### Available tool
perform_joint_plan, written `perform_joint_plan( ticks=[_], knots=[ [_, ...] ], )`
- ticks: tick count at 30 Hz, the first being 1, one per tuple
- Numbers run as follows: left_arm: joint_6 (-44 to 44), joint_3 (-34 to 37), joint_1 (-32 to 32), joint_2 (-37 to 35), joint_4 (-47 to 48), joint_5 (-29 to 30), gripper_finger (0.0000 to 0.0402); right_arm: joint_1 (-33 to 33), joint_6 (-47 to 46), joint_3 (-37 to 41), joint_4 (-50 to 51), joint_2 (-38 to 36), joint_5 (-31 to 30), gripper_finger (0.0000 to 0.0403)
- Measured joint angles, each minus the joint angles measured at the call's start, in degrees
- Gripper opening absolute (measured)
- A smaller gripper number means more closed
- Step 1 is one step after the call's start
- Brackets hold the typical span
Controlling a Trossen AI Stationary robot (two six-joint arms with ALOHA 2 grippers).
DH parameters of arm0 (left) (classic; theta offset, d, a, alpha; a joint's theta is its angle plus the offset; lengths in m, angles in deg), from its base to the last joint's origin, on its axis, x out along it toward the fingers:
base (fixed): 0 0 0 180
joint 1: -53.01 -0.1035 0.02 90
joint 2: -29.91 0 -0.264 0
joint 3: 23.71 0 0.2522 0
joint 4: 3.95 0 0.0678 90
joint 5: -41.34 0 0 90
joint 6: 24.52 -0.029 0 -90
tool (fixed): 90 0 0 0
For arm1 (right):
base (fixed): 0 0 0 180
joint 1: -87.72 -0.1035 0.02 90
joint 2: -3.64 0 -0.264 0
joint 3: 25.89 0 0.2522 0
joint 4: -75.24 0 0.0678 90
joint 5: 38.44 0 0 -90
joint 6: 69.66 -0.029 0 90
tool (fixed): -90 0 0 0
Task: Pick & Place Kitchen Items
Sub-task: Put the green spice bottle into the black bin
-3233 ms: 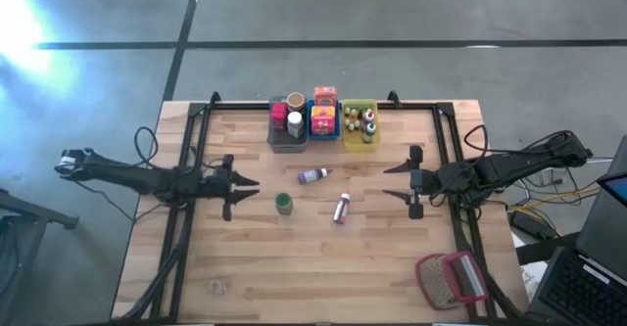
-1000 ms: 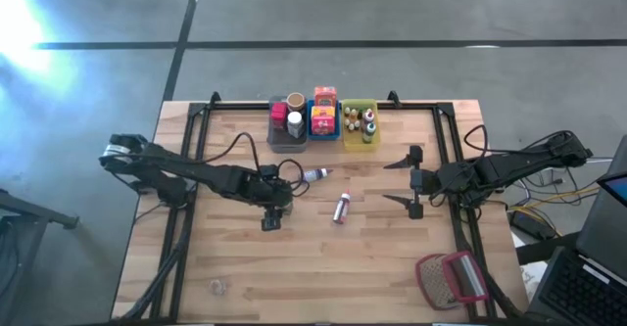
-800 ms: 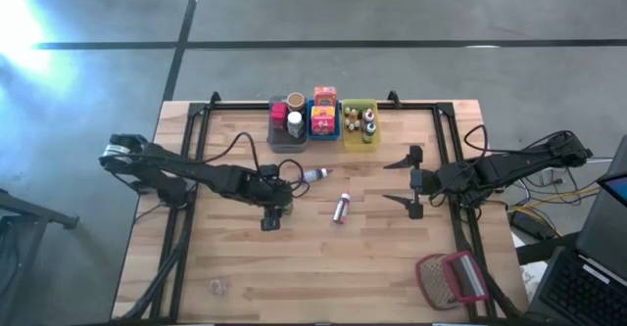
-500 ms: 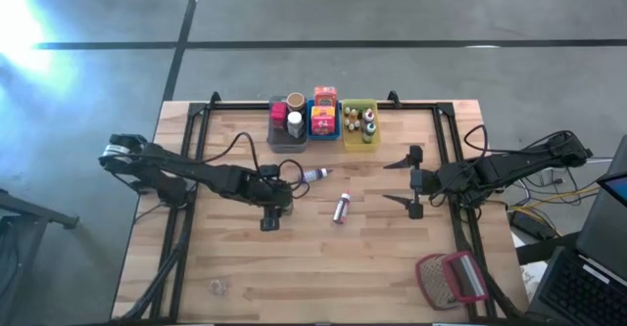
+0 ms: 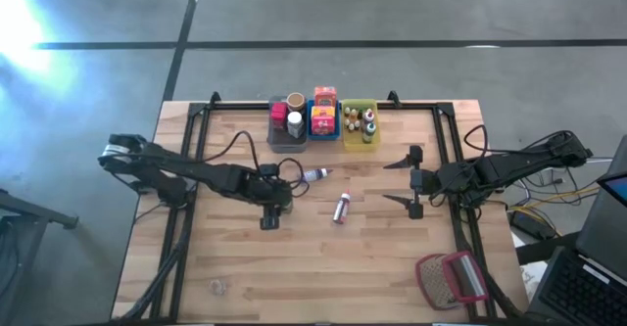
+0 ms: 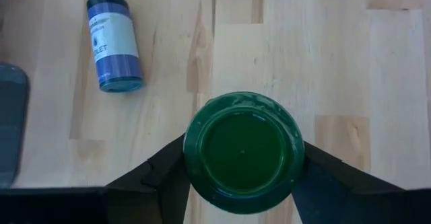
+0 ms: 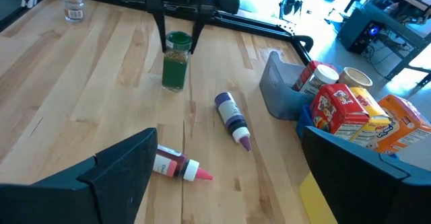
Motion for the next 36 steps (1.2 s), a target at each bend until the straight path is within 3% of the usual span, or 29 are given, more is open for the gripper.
perform_joint_plan(
  ticks=[7, 17, 22, 36],
  knots=[
    [0.06, 0.09, -2.79, -4.44, 0.28, 1.71, 0.021, -0.01, 0.01, -0.01, 0.02, -0.02, 0.0, 0.0364],
    [0.11, -0.74, -9.48, -12.12, -4.27, 17.01, 0.021, -0.01, 0.01, -0.01, 0.02, -0.02, 0.0, 0.0364],
    [-0.24, -0.76, -14.48, -12.34, -11.57, 17.16, 0.021, 0.0, 0.01, -0.01, 0.0, -0.02, 0.0, 0.0364],
    [1.42, -1.0, -26.59, -10.83, -12.08, 14.61, 0.0209, 0.0, 0.01, 0.0, 0.0, -0.02, 0.01, 0.0364]
  ],
)
